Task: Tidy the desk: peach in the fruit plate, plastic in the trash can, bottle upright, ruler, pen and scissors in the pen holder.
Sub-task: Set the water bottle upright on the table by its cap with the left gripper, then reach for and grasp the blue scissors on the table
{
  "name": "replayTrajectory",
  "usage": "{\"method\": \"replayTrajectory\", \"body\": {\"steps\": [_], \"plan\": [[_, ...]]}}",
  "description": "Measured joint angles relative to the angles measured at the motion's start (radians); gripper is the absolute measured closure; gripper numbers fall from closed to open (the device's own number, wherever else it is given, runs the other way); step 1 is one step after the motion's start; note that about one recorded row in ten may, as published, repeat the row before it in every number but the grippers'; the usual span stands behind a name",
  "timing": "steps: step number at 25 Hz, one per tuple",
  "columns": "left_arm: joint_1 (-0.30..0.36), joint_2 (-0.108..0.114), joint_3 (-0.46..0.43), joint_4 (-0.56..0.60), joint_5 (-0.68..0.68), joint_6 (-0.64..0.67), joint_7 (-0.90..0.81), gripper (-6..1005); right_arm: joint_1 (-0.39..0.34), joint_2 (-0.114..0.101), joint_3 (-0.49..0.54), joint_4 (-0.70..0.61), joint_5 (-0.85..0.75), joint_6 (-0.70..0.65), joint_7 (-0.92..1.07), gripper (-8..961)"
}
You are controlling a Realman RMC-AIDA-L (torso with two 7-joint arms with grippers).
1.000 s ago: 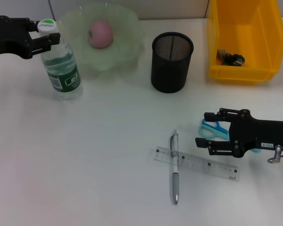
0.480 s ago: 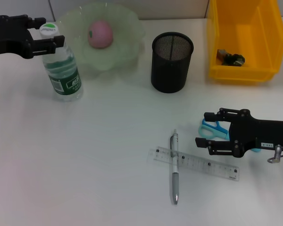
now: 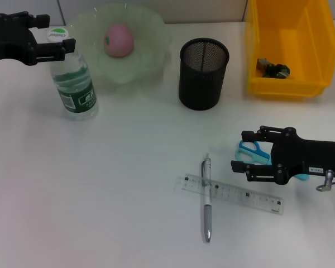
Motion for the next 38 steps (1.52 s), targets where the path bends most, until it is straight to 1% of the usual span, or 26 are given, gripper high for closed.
{"method": "replayTrajectory", "body": {"steps": [6, 8, 10, 11, 12, 13, 14, 15, 16, 17, 18, 19, 20, 21, 25, 26, 27, 31, 34, 35, 37, 38], "plan": [[0.002, 0.000, -0.001, -0.001, -0.021, 0.000, 0.001, 170, -0.001, 0.000, 0.000, 0.002, 0.001, 0.003, 0.000, 185], [0.015, 0.000, -0.021, -0.019, -0.129, 0.004, 0.003, 170, -0.002, 0.000, 0.000, 0.006, 0.001, 0.003, -0.002, 185], [0.015, 0.000, -0.021, -0.019, -0.129, 0.004, 0.003, 170, -0.002, 0.000, 0.000, 0.007, 0.001, 0.003, -0.003, 185], [0.023, 0.000, -0.031, -0.027, -0.183, 0.016, 0.004, 170, -0.002, 0.000, 0.000, 0.007, 0.001, 0.003, -0.004, 186], [0.023, 0.000, -0.031, -0.027, -0.183, 0.016, 0.004, 170, -0.002, 0.000, 0.000, 0.007, 0.001, 0.004, -0.005, 186], [0.037, 0.005, -0.036, -0.057, -0.294, 0.079, 0.005, 170, -0.002, 0.000, 0.000, 0.007, 0.001, 0.005, -0.005, 186], [0.040, 0.011, -0.037, -0.078, -0.340, 0.125, 0.006, 170, -0.002, 0.000, 0.000, 0.007, 0.001, 0.006, -0.006, 186], [0.042, 0.016, -0.037, -0.101, -0.375, 0.172, 0.008, 170, -0.002, 0.000, 0.000, 0.007, 0.001, 0.007, -0.006, 186], [0.042, 0.016, -0.037, -0.101, -0.375, 0.172, 0.008, 170, -0.002, 0.000, 0.000, 0.007, 0.001, 0.007, -0.006, 186], [0.042, 0.021, -0.037, -0.139, -0.413, 0.253, 0.018, 170, -0.002, 0.000, 0.000, 0.008, 0.002, 0.007, -0.006, 186], [0.040, 0.023, -0.037, -0.161, -0.425, 0.293, 0.030, 170, -0.002, 0.000, 0.000, 0.008, 0.006, 0.007, -0.006, 186], [0.036, 0.022, -0.034, -0.199, -0.428, 0.344, 0.056, 170, -0.002, 0.000, 0.000, 0.008, 0.010, 0.007, -0.006, 186], [0.035, 0.020, -0.032, -0.216, -0.428, 0.355, 0.072, 170, -0.002, 0.000, 0.000, 0.008, 0.015, 0.007, -0.006, 186], [0.033, 0.012, -0.028, -0.257, -0.422, 0.373, 0.112, 170, -0.002, 0.000, 0.000, 0.008, 0.029, 0.004, -0.006, 186], [0.032, -0.003, -0.025, -0.332, -0.391, 0.377, 0.199, 170, -0.002, 0.000, 0.000, 0.008, 0.045, -0.001, -0.006, 187], [0.032, -0.008, -0.025, -0.395, -0.361, 0.375, 0.277, 170, -0.002, 0.000, 0.000, 0.007, 0.056, -0.004, -0.005, 187], [0.032, -0.008, -0.025, -0.395, -0.361, 0.375, 0.277, 170, -0.002, -0.001, 0.000, 0.006, 0.064, -0.007, -0.002, 187], [0.031, -0.013, -0.020, -0.496, -0.306, 0.364, 0.395, 170, -0.001, -0.005, 0.000, -0.006, 0.087, -0.023, 0.032, 187], [0.031, -0.016, -0.017, -0.511, -0.295, 0.359, 0.415, 170, 0.002, -0.010, 0.000, -0.024, 0.088, -0.037, 0.071, 187], [0.036, -0.036, -0.012, -0.530, -0.248, 0.343, 0.468, 170, 0.003, -0.013, 0.000, -0.035, 0.088, -0.044, 0.095, 187], [0.042, -0.047, -0.012, -0.531, -0.223, 0.331, 0.498, 170, 0.009, -0.022, -0.005, -0.085, 0.088, -0.068, 0.187, 187], [0.042, -0.047, -0.012, -0.531, -0.223, 0.331, 0.498, 170, 0.011, -0.026, -0.007, -0.107, 0.087, -0.078, 0.222, 187]]}}
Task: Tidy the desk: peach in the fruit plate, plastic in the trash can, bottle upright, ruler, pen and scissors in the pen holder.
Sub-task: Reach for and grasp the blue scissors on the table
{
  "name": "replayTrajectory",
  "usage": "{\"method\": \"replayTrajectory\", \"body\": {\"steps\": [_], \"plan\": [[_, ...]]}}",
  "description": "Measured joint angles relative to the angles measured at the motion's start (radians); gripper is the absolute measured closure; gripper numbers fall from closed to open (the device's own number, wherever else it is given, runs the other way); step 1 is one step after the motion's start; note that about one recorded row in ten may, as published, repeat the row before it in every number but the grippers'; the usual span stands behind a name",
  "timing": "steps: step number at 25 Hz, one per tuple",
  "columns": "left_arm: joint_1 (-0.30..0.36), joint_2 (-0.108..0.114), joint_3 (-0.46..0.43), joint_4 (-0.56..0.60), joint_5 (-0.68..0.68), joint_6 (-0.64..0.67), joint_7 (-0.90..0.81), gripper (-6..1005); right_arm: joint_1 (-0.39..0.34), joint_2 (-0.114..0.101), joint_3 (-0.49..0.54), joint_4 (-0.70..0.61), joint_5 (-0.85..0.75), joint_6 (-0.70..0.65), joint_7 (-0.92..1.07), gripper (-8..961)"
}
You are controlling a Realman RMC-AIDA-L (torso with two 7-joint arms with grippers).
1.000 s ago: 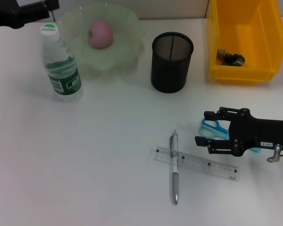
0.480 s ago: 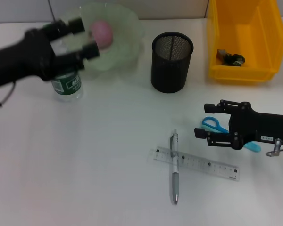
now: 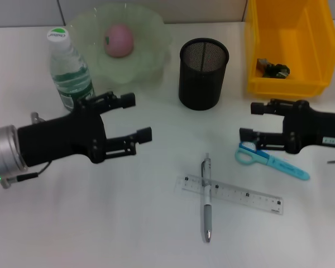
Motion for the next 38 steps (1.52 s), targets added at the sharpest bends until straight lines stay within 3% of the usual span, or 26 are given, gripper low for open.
{"method": "replayTrajectory", "body": {"steps": [8, 20, 26, 31, 32, 38], "plan": [[-0.004, -0.007, 0.024, -0.053, 0.014, -0.035, 0.067, 170, 0.046, -0.026, -0.017, -0.190, -0.102, -0.083, 0.288, 188], [-0.002, -0.010, 0.024, -0.055, 0.023, -0.037, 0.088, 170, 0.168, -0.036, -0.027, -0.309, -0.329, -0.155, 0.478, 188], [-0.007, -0.010, 0.024, -0.055, 0.034, -0.038, 0.088, 170, 0.242, -0.035, -0.152, -0.399, -0.486, -0.167, 0.623, 189], [-0.008, -0.009, 0.036, -0.055, 0.043, -0.039, 0.096, 170, 0.314, -0.026, -0.284, -0.422, -0.628, -0.156, 0.713, 189], [-0.008, -0.009, 0.039, -0.055, 0.043, -0.039, 0.097, 170, 0.334, -0.015, -0.323, -0.422, -0.678, -0.146, 0.729, 189], [-0.008, -0.009, 0.050, -0.055, 0.044, -0.057, 0.099, 170, 0.366, 0.015, -0.376, -0.414, -0.778, -0.122, 0.738, 189]]}}
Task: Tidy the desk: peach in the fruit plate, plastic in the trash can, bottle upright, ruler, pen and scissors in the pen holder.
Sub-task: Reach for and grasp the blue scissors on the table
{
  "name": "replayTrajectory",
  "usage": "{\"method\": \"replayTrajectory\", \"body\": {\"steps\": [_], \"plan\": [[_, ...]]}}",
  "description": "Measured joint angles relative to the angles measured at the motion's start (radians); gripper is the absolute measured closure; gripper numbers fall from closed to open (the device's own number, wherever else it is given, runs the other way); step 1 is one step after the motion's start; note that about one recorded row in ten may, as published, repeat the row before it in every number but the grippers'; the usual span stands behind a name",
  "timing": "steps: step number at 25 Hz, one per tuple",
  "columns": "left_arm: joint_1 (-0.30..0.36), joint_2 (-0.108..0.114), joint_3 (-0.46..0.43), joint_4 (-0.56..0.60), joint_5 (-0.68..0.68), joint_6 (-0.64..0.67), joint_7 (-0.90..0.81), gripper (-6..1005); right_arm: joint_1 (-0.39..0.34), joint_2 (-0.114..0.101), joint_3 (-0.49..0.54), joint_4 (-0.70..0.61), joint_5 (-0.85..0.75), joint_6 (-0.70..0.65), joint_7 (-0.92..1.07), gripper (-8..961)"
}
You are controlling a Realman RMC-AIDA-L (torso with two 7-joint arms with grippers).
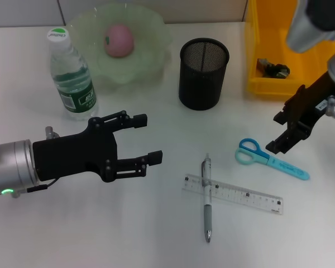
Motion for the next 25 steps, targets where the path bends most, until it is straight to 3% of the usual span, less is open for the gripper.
{"method": "replayTrajectory", "body": {"steps": [2, 16, 25], "plan": [[-0.001, 0.000, 0.000, 0.000, 0.000, -0.003, 0.000, 170, 0.009, 0.011, -0.024, 0.007, -0.026, 0.013, 0.004, 189], [-0.001, -0.005, 0.000, -0.012, 0.000, -0.015, 0.002, 170, 0.008, 0.016, -0.298, 0.047, -0.026, 0.108, 0.095, 192], [-0.002, -0.005, 0.000, -0.014, -0.001, -0.022, 0.002, 170, 0.004, 0.020, -0.354, 0.058, -0.022, 0.131, 0.105, 229]]}}
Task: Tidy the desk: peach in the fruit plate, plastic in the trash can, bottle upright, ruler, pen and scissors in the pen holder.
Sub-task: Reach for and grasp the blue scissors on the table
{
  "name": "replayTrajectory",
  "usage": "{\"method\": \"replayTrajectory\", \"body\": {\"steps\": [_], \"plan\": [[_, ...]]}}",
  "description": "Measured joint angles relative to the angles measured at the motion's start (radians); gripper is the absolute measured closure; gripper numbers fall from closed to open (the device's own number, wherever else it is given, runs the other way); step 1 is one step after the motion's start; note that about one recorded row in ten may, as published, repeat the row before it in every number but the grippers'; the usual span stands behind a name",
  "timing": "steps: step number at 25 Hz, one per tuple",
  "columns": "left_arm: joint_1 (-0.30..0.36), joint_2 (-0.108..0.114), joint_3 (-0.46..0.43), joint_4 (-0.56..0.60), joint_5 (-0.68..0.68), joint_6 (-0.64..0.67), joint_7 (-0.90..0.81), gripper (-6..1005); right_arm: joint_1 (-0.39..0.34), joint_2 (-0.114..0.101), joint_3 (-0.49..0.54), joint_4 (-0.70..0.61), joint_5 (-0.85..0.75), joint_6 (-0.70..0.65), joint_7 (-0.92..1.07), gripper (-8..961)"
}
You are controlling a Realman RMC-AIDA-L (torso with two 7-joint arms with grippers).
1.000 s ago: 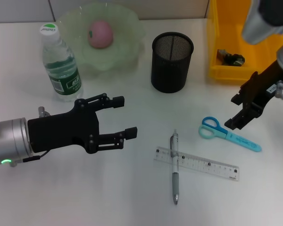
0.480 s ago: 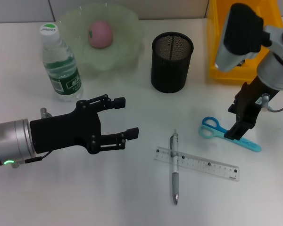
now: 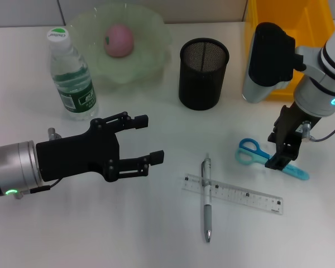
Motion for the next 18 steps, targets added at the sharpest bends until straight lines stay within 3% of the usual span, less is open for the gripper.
{"method": "replayTrajectory", "body": {"steps": [11, 18], "plan": [[0.000, 0.000, 0.000, 0.000, 0.001, -0.003, 0.000, 170, -0.001, 0.001, -0.025, 0.016, 0.017, 0.025, 0.014, 568], [-0.001, 0.001, 0.000, 0.000, 0.002, -0.002, 0.000, 170, 0.000, 0.001, -0.031, 0.020, 0.024, 0.025, 0.020, 566]]}}
